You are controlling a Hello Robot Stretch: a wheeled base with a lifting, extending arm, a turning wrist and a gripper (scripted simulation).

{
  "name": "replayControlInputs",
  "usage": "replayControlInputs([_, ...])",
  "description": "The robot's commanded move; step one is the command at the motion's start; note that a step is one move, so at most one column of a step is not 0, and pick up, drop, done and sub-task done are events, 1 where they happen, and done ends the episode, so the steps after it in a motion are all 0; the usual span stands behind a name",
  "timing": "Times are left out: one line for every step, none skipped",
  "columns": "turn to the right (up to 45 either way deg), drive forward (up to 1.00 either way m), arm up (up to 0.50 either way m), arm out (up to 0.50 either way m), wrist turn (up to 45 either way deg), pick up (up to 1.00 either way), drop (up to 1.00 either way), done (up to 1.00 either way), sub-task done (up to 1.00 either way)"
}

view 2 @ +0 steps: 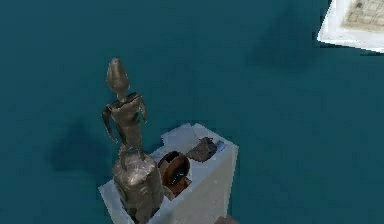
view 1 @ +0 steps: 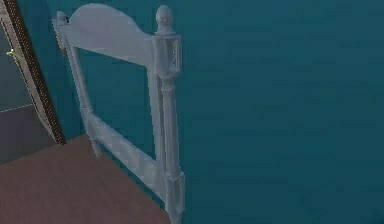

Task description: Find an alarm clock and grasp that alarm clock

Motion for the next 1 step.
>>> replayControlInputs([0.0,0.00,0.28,0.00,0.0,0.00,0.00,0.00,0.00])
